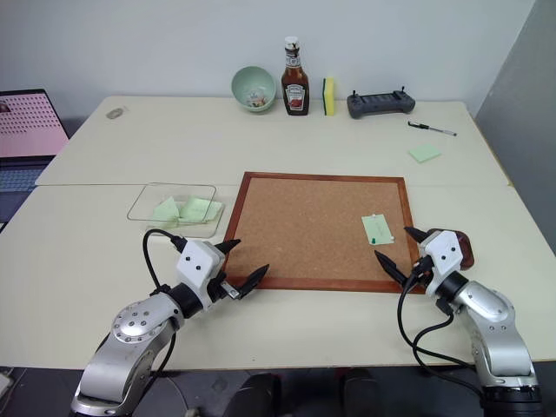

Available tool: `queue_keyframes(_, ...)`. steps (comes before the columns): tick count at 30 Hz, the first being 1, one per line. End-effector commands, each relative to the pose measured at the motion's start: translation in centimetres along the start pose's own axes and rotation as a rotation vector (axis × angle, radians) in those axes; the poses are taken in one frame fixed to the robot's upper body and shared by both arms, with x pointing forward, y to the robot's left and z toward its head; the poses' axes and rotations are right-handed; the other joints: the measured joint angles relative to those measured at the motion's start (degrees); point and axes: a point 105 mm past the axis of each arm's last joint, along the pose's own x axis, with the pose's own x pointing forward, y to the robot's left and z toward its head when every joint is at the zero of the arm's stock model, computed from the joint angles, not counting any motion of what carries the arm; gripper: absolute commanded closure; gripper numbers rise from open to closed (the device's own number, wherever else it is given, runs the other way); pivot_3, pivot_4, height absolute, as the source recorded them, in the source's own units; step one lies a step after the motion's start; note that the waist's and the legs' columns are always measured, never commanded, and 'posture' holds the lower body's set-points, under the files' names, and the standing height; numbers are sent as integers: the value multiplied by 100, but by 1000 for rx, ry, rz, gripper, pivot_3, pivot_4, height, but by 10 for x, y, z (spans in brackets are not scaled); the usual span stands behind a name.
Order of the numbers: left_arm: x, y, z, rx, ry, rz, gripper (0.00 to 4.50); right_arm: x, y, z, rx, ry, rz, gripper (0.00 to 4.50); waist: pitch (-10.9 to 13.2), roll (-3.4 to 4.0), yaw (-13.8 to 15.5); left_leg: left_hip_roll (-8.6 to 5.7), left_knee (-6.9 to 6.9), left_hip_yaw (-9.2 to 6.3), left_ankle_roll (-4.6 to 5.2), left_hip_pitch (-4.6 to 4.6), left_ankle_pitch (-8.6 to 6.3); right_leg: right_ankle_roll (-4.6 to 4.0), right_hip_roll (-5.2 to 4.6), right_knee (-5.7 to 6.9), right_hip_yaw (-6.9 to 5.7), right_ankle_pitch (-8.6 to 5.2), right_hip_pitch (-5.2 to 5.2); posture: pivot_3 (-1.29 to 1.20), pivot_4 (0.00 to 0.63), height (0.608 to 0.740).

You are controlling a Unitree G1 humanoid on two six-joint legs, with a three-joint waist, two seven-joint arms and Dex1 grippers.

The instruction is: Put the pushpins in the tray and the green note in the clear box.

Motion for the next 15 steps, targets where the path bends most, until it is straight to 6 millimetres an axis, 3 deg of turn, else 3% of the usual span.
queue_keyframes(1,-1,3,21,32,-73,-16,70,-1,2,6,-24,-29,7,0,0,0,0,0,0,0,0,0,0,0,0,0,0,0,0,0,150,740)
queue_keyframes(13,0,-8,34,-7,-142,-113,70,-1,5,11,-22,-37,3,0,0,0,0,0,0,0,0,0,0,0,0,0,0,0,0,0,150,740)
queue_keyframes(15,2,-10,39,-5,-163,-135,416,-3,7,12,-22,-38,1,0,0,0,3,0,0,0,0,0,0,0,0,0,0,0,0,0,150,740)
